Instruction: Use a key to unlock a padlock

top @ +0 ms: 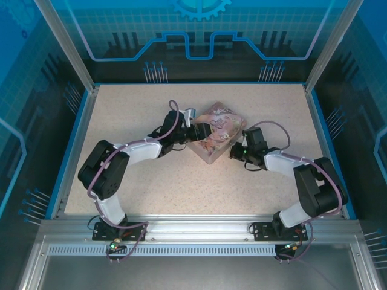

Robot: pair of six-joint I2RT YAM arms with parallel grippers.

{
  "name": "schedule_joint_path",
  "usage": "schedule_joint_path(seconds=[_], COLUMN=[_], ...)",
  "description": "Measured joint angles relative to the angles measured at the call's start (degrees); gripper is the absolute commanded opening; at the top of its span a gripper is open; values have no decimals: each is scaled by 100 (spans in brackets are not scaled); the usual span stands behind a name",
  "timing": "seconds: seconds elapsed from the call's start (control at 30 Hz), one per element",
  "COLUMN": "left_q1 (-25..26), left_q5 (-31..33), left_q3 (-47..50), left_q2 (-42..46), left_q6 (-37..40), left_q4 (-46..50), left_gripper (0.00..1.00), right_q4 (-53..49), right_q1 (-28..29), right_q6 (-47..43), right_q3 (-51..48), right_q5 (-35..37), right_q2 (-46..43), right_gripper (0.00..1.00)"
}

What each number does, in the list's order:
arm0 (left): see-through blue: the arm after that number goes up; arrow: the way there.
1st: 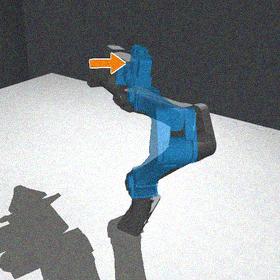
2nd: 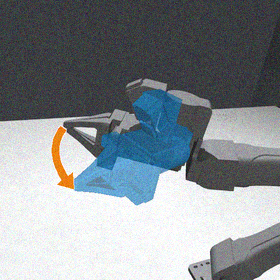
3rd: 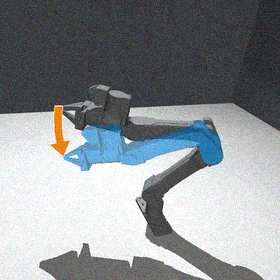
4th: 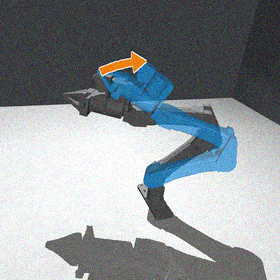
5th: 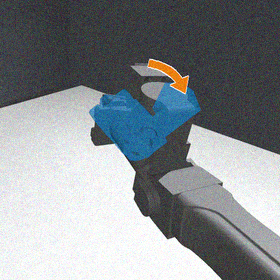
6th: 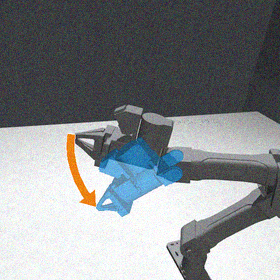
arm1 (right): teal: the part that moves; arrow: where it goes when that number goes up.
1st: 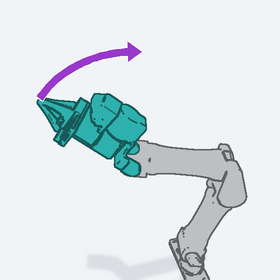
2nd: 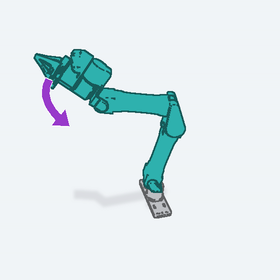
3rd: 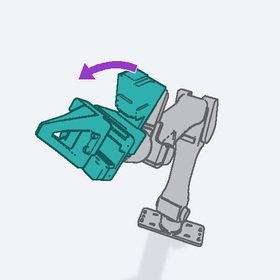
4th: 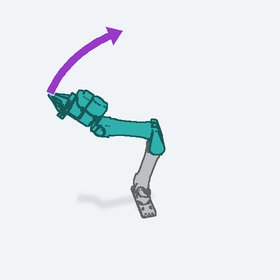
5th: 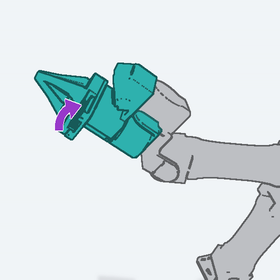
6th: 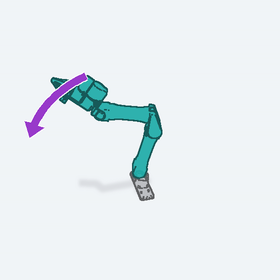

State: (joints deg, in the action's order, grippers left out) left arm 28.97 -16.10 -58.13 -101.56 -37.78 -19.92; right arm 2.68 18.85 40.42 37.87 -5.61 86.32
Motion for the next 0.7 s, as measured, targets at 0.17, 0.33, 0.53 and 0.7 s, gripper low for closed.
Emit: schedule_joint_path(seconds=[0.17,0.33,0.53,0.7], left_q1=[22,245,636,896], left_q5=[-24,-22,-20,-20], left_q3=[-166,-616,-1023,-1283], left_q2=[22,-284,-603,-741], left_q6=[39,24,26,28], left_q4=[321,468,470,555], left_gripper=[71,71,71,71], right_q4=[7,35,35,35], right_q1=[24,24,24,24], right_q6=[4,94,184,201], right_q3=[-164,-267,-299,-302], right_q5=[-68,11,131,173], right_q2=[-155,-160,-157,-157], right_gripper=[1,1,1,1])
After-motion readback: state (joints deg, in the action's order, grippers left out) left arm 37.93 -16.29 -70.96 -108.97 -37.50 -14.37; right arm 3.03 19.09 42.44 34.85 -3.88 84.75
